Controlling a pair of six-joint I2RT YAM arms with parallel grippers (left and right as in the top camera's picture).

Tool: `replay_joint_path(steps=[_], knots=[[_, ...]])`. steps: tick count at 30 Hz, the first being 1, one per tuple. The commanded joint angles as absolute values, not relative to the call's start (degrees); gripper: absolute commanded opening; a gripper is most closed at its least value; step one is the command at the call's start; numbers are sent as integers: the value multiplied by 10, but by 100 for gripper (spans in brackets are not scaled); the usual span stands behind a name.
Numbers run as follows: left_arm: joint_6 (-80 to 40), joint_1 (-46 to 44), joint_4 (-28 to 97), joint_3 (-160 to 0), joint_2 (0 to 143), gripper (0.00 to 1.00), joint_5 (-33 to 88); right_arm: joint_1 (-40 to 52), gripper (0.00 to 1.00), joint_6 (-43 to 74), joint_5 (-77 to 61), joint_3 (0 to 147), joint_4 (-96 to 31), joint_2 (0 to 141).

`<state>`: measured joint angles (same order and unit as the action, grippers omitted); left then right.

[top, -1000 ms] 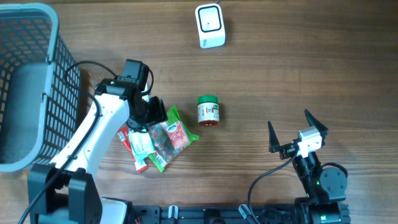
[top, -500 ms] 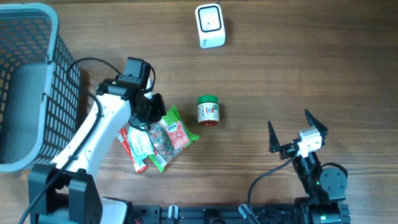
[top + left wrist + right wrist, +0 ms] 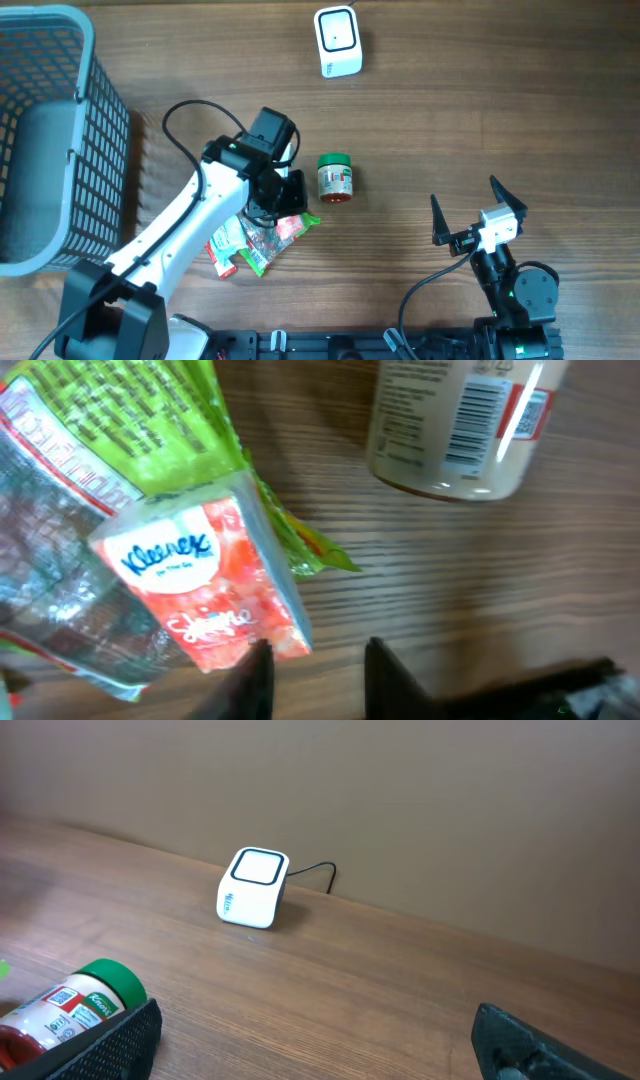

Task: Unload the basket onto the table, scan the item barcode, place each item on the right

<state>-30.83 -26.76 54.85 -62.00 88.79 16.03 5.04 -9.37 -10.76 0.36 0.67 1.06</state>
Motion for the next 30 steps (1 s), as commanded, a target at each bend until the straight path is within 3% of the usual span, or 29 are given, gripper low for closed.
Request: replay_joint_path(steps=[1, 6, 8, 9, 11, 12, 14, 15, 18, 21, 23, 28, 30], knots=[[-335, -275, 546, -629, 877, 53, 108, 48, 100, -102, -117, 3, 9, 10], [-335, -275, 545, -629, 877, 57, 109, 48, 100, -102, -117, 3, 9, 10], [-335, -275, 551, -629, 877, 73, 109, 48, 100, -148, -117, 3, 22, 10], [-335, -275, 552, -629, 877, 90, 109, 48, 100, -176, -117, 3, 25, 10], [-335, -275, 556, -629, 877, 100, 119, 48, 100, -205, -117, 3, 9, 10], [-335, -275, 564, -629, 877, 93, 119, 48, 100, -216, -118, 3, 18, 10], [-335, -275, 564, -629, 877, 29, 119, 49, 100, -210, -163, 3, 25, 10], [-335, -275, 563, -629, 877, 4, 119, 49, 100, -210, -194, 3, 26, 10], [-257, -275, 574, -653, 875, 4, 119, 49, 100, -152, -223, 3, 18, 12], [-248, -264, 654, -751, 861, 4, 117, 49, 100, 132, -271, 16, 39, 12], [-248, -261, 700, -818, 843, 4, 117, 48, 100, 234, -271, 32, 38, 13], [-248, -261, 700, -850, 795, 5, 76, 48, 100, 255, -272, 189, -62, 116], [-248, -261, 698, -850, 796, 15, 29, 48, 100, 228, -288, 294, -144, 221]])
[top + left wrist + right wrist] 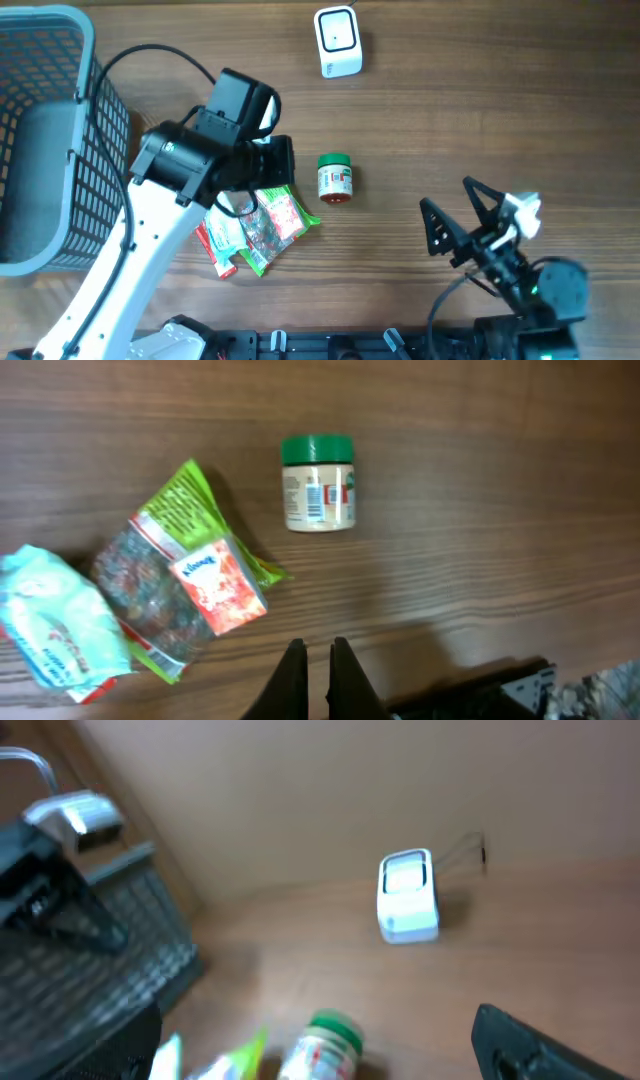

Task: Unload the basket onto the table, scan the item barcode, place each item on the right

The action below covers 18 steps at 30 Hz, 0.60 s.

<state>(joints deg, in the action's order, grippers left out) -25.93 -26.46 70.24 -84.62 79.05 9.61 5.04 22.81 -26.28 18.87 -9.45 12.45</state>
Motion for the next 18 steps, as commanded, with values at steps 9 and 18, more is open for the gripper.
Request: replay_joint_path(steps=[9, 18], knots=[[-351, -188, 667, -850, 797, 72, -85, 49, 100, 196, -325, 709, -446, 678], [-350, -158, 673, -850, 797, 100, -86, 145, 100, 185, -258, 708, -519, 849]])
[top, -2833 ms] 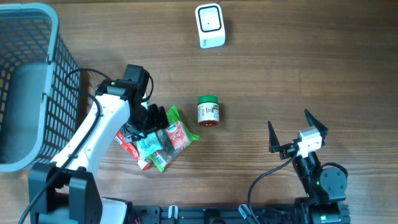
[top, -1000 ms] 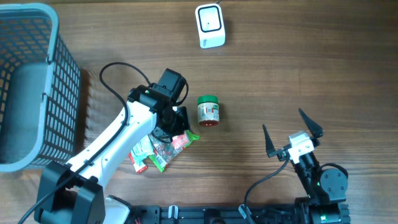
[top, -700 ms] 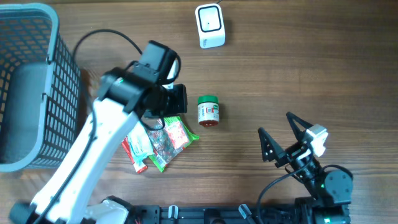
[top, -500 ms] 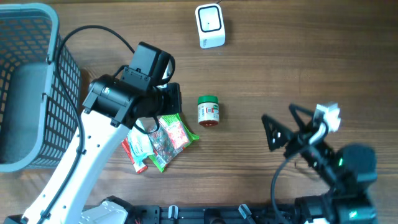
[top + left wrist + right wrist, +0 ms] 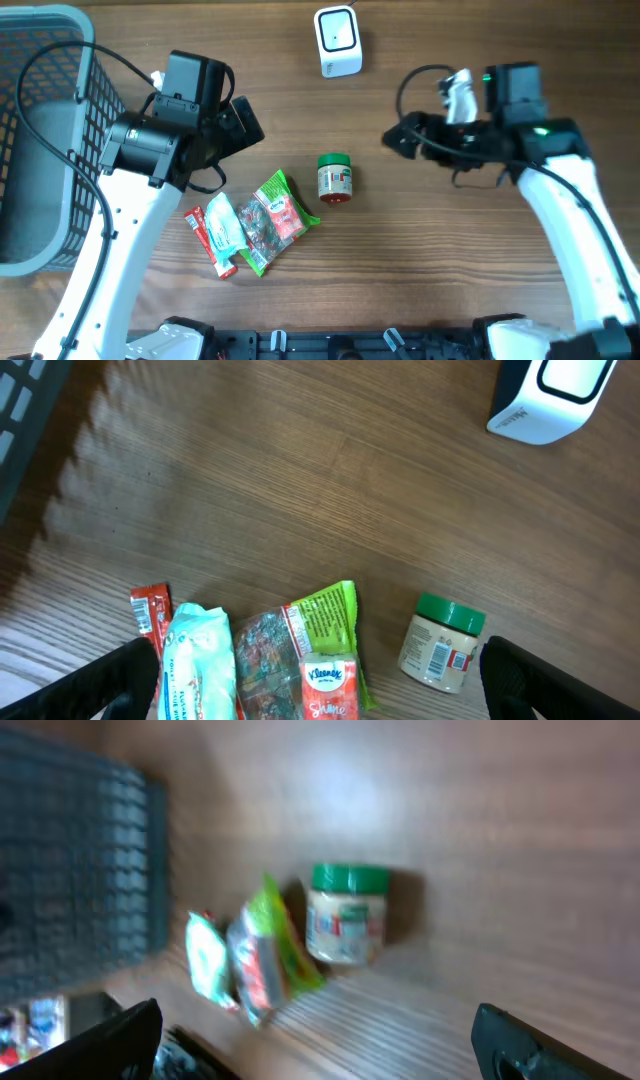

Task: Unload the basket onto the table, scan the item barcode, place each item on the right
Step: 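Reach the right gripper down onto the green-capped jar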

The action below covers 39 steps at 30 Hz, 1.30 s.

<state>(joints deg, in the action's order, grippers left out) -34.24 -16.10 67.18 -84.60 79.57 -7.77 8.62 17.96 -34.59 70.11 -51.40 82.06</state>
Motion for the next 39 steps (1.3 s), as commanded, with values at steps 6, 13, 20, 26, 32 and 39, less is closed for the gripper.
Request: replay_joint_path(steps=[6, 13, 20, 26, 32, 39], knots=[[-350, -158, 673, -850, 797, 100, -86, 251, 100, 197, -197, 708, -493, 918], [-350, -158, 673, -850, 797, 100, -86, 281, 95, 211, -175, 751, -495, 968], [-350, -158, 673, -850, 797, 100, -86, 272, 98, 210, -105, 1042, -743, 1116], [-350, -158, 673, -850, 797, 100, -86, 292, 94, 211, -93, 1042, -691, 1208], [-350, -158, 673, -850, 797, 100, -86, 329, 95, 231, -7, 1033, -637, 1238], [-350, -158, 673, -850, 797, 100, -86, 360, 94, 246, 25, 1022, -606, 1240]])
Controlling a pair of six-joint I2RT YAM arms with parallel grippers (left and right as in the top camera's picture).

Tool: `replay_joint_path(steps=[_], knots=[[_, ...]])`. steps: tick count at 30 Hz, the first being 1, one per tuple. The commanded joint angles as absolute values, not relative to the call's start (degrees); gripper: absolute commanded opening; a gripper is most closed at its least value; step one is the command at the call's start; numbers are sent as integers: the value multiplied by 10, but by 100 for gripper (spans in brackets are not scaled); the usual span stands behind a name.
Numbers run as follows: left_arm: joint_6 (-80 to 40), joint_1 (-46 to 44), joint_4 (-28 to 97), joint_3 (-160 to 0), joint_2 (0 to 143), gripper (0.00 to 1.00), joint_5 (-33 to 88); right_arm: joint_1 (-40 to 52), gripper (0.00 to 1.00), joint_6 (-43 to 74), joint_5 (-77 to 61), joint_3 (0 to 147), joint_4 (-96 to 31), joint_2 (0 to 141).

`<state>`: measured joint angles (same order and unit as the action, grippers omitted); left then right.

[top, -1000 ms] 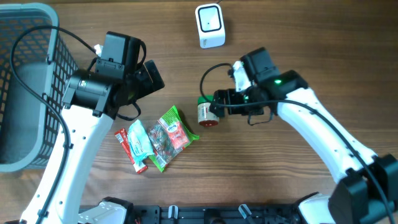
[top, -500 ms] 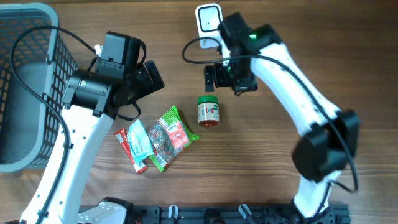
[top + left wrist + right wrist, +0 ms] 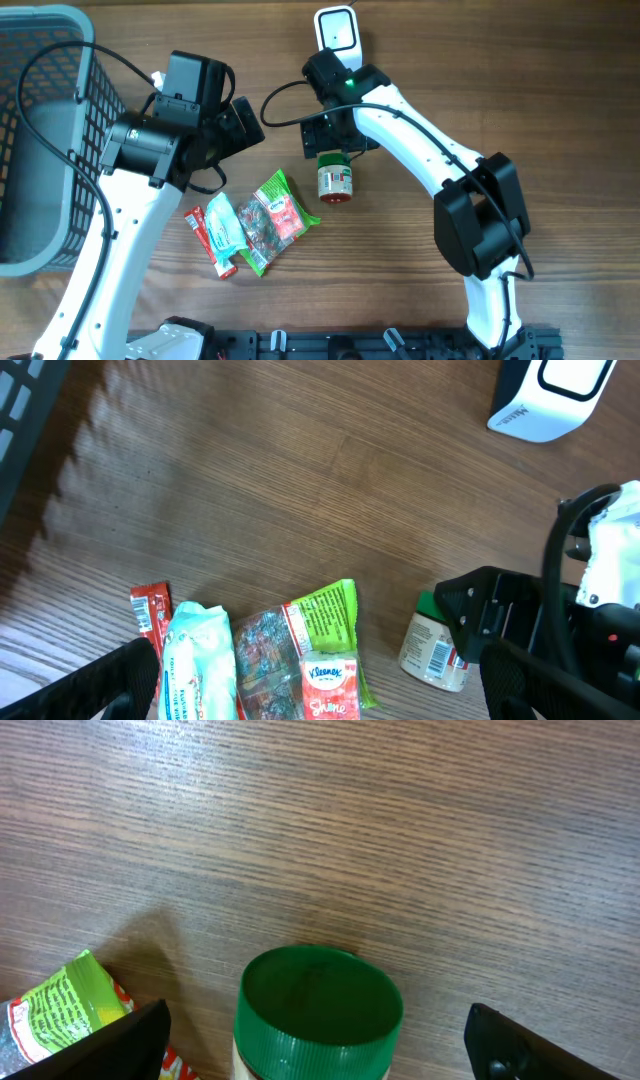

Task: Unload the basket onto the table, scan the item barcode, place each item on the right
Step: 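Reach the right gripper down onto the green-capped jar, then grasp the jar by its green cap with the right gripper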

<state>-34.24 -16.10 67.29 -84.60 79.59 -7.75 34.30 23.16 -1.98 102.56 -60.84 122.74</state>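
Note:
A small jar (image 3: 335, 183) with a green lid (image 3: 320, 1000) and a barcode label lies on its side at mid-table, lid pointing toward the white scanner (image 3: 338, 40) at the far edge. My right gripper (image 3: 335, 147) is open just behind the lid; in the right wrist view the right gripper (image 3: 320, 1045) has a finger on each side of the lid, apart from it. My left gripper (image 3: 243, 122) is open, up and to the left of the jar. In the left wrist view the left gripper (image 3: 320, 685) holds nothing, and the jar (image 3: 432, 658) is partly covered by the right gripper.
A grey mesh basket (image 3: 45, 130) stands at the left edge. Several snack and tissue packets (image 3: 250, 225) lie front-left of the jar. The scanner's cable runs off the far edge. Bare wood lies to the right of the jar.
My right gripper was open to the right of the jar and farther from it; now it is close behind the green lid, jaws on either side. The left arm, jar and packets are unmoved.
At first my left gripper was low beside the tissue packet and the right arm sat at the front right. Then the left was raised and shut while the right lifted. Later the left stood open, back left, with the right over the table; now the right is at the lid.

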Motion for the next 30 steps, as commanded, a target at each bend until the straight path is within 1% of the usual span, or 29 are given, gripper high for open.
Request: replay_joint_path(steps=[1, 7, 10, 12, 13, 16, 21, 25, 27, 30], knots=[[-350, -158, 673, -850, 797, 100, -86, 365, 94, 252, 39, 1020, -606, 1240], [-350, -158, 673, -850, 797, 100, -86, 377, 94, 272, 56, 989, -600, 1243], [-350, -158, 673, -850, 797, 100, -86, 377, 93, 289, 55, 968, -596, 1243], [-350, -158, 673, -850, 797, 100, -86, 377, 88, 291, 56, 966, -595, 1243], [-350, -158, 673, -850, 797, 100, -86, 377, 82, 291, 55, 966, -594, 1243], [-350, -158, 673, -850, 797, 100, -86, 377, 76, 291, 46, 966, -606, 1243], [-350, -158, 673, -850, 797, 100, -86, 372, 74, 294, 44, 966, -615, 1243], [-350, -158, 673, -850, 797, 100, -86, 372, 73, 332, 44, 966, -616, 1243], [-350, -158, 673, -850, 797, 100, -86, 372, 75, 347, 45, 966, -620, 1243], [-350, -158, 673, -850, 797, 100, -86, 370, 94, 377, 45, 966, -619, 1243]])
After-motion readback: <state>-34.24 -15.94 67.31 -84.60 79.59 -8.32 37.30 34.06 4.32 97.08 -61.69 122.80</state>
